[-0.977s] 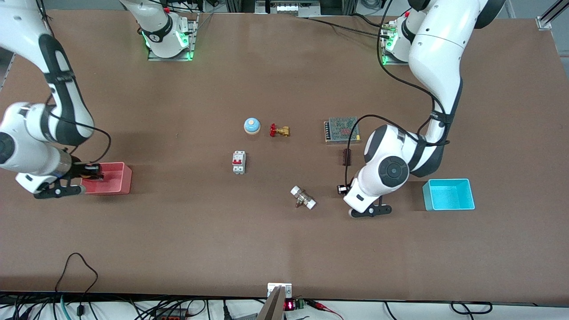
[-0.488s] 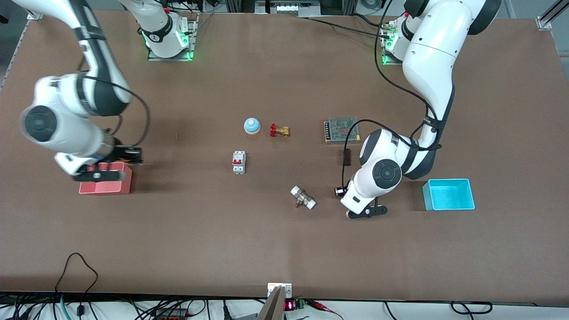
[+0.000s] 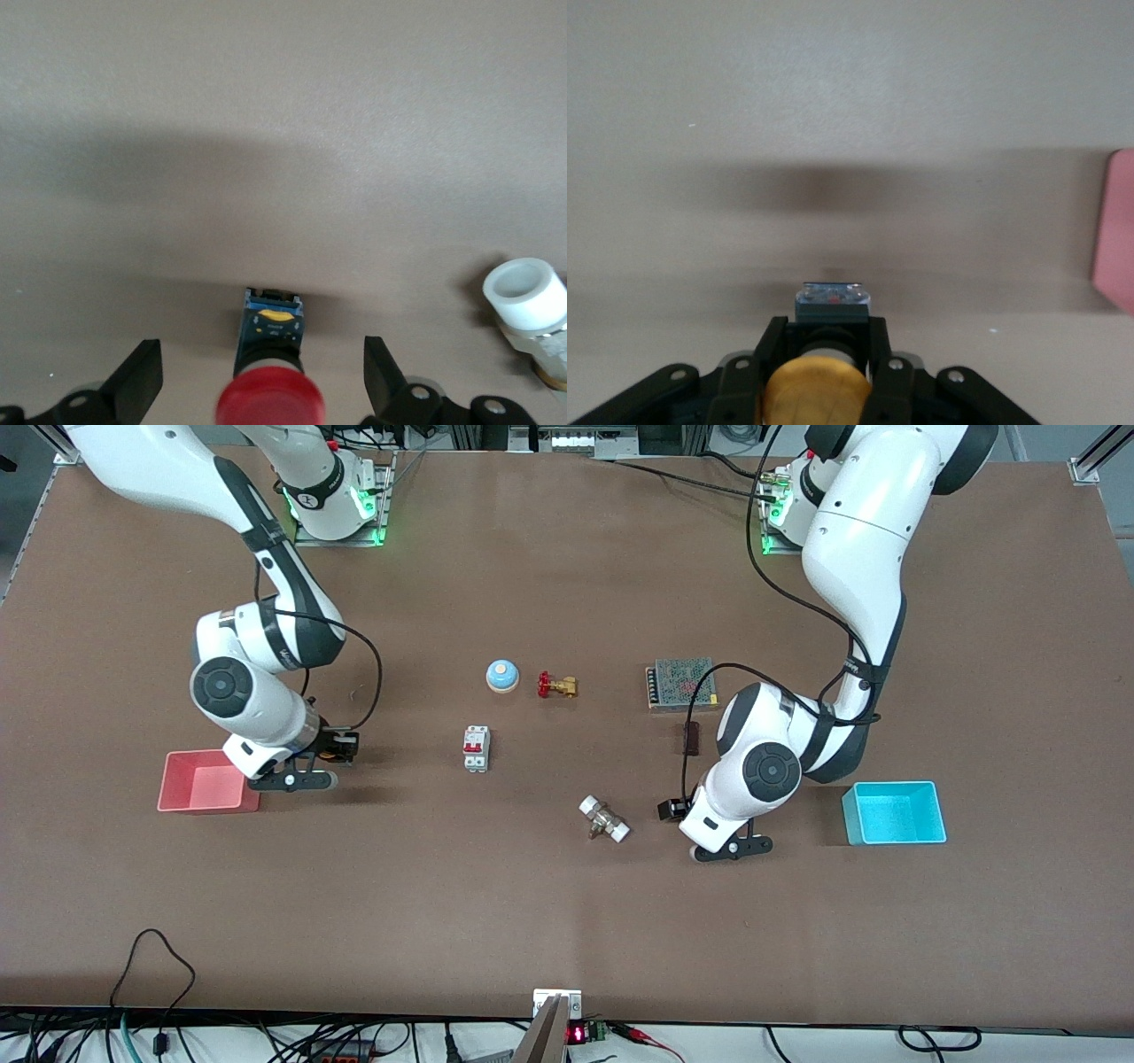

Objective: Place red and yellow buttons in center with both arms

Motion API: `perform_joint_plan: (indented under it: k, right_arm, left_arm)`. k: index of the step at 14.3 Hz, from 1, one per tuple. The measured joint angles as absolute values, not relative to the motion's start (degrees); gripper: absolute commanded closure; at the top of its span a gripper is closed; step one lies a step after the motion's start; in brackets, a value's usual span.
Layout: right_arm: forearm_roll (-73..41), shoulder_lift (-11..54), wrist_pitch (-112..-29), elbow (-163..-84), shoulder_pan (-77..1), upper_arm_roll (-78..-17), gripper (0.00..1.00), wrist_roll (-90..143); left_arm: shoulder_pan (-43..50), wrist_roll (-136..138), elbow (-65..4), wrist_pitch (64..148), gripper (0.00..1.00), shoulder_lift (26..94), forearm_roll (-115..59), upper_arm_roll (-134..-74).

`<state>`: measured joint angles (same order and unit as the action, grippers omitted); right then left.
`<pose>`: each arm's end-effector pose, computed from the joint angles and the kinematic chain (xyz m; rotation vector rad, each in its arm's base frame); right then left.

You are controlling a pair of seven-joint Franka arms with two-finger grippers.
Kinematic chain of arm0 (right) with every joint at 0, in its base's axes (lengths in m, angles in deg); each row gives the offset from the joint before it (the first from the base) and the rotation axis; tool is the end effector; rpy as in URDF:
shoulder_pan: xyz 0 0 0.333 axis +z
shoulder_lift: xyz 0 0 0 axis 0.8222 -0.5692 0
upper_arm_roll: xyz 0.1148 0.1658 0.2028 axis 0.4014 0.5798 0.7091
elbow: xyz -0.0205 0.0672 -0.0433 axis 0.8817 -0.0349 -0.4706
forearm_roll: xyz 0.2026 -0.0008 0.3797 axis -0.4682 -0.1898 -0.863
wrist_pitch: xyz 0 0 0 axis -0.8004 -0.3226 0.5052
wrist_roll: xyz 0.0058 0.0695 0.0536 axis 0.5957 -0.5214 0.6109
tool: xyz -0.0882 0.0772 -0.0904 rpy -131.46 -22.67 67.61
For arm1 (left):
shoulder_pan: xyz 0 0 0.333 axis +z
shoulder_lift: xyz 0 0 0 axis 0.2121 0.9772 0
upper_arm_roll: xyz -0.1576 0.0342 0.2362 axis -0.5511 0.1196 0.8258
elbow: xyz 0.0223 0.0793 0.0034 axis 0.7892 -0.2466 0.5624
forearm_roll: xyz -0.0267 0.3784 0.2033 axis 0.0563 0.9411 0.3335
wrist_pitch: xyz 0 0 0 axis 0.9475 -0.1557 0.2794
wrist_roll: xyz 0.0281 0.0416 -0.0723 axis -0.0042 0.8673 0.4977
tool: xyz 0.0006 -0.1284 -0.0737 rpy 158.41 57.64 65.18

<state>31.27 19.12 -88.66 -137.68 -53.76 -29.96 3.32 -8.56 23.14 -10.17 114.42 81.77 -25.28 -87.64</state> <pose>0.5986 0.1399 0.1411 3.0882 0.0495 -0.1017 0.6805 -0.2886 0.1300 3.0416 0.2714 -0.1041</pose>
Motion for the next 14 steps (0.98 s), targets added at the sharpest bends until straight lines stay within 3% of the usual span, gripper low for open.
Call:
perform_joint_plan:
  k: [2, 8, 12, 13, 14]
  right_arm:
    - [31.5, 18.0, -89.1, -137.7, -52.9, -30.0, 0.93, 2.3]
    - [31.6, 17.5, -89.2, -137.7, -52.8, -30.2, 0.56, 1.6]
    - [31.6, 16.8, -89.2, -137.7, -52.8, -30.2, 0.41, 1.3]
    - [31.6, 16.7, -89.2, -137.7, -52.8, -30.2, 0.30, 1.3]
    - [31.6, 16.7, -89.2, -137.7, -52.8, -30.2, 0.11, 1.3]
  left_arm:
    - [-8.6, 22.5, -9.2, 112.9, 0.00, 80.0, -24.0, -87.3]
    - [-6.7, 13.2, -8.0, 104.5, 0.00, 68.9, -8.3, -86.3]
    - [-1.4, 1.7, -7.8, 96.5, 0.00, 63.0, -8.7, -86.2]
    - [0.0, 0.5, -7.0, 93.0, 0.00, 61.8, -9.6, -86.2]
    - [0.7, -0.5, -5.7, 89.4, 0.00, 60.9, -10.3, -86.2]
